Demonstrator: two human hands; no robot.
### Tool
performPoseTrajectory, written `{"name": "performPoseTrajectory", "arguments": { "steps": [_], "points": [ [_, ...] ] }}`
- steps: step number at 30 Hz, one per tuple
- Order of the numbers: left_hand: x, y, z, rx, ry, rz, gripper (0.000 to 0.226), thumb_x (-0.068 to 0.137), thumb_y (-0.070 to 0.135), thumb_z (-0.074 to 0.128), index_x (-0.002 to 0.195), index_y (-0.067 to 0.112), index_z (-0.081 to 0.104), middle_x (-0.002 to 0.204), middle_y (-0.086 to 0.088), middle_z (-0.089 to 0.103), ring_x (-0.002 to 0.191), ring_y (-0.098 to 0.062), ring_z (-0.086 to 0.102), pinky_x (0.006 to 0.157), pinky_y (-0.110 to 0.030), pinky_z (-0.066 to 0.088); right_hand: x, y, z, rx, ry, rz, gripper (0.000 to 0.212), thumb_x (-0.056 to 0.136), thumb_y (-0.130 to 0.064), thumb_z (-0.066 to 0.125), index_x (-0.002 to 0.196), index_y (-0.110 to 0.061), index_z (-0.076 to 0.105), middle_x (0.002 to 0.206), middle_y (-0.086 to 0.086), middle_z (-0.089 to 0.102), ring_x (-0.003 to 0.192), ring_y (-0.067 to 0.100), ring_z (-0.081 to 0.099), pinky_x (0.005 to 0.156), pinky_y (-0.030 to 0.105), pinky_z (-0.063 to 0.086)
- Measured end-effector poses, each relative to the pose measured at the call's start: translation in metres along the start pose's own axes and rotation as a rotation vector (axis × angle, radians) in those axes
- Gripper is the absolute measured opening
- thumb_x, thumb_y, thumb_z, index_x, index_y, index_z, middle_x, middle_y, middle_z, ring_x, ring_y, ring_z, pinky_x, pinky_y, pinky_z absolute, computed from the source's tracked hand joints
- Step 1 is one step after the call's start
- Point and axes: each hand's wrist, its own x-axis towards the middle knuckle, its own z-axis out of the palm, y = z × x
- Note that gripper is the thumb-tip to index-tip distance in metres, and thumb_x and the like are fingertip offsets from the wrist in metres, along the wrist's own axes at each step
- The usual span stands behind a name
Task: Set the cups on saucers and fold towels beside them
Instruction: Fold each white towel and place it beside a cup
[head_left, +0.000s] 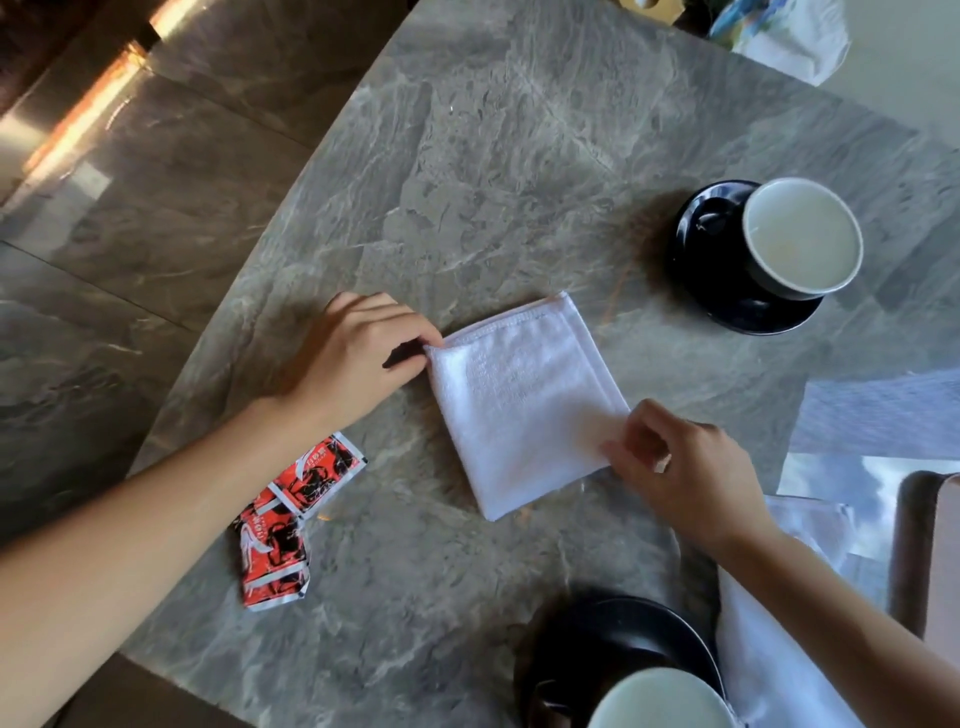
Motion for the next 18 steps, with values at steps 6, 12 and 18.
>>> {"name": "performPoseTrajectory", "arguments": {
  "steps": [6, 12, 18],
  "points": [
    [-0.007, 0.004, -0.002, 0.043, 0.103, -0.011, 0.025, 0.08, 0.006, 0.06, 0.098, 0.02, 0.07, 0.099, 0.005, 0.071, 0.094, -0.02, 0.064, 0.083, -0.032, 0.033, 0.005, -0.003, -0.005, -0.047, 0.079, -0.026, 0.016, 0.078, -0.034, 0.068, 0.075, -0.027, 0.053, 0.074, -0.009, 0.055, 0.069, 0.016, 0.053, 0.053, 0.03, 0.042],
    [-0.037, 0.079, 0.036, 0.188, -0.137, -0.021, 0.071, 0.084, 0.047, 0.042, 0.14, 0.004, 0.036, 0.15, -0.013, 0.036, 0.141, -0.027, 0.03, 0.115, -0.053, 0.017, 0.025, -0.046, 0.018, -0.129, 0.051, -0.534, 0.049, 0.092, -0.031, 0.042, 0.137, -0.011, 0.047, 0.15, 0.01, 0.039, 0.141, 0.03, 0.03, 0.115, 0.045, 0.021],
    [-0.04, 0.092, 0.065, 0.212, -0.167, -0.315, 0.11, 0.064, 0.072, 0.038, 0.148, 0.005, 0.012, 0.157, -0.015, 0.007, 0.144, -0.027, 0.002, 0.117, -0.046, -0.001, 0.043, -0.06, 0.044, -0.185, -0.14, -0.56, 0.074, 0.092, -0.056, 0.022, 0.15, -0.011, 0.014, 0.159, 0.006, 0.011, 0.148, 0.02, 0.0, 0.121, 0.041, 0.003]
  ]
}}
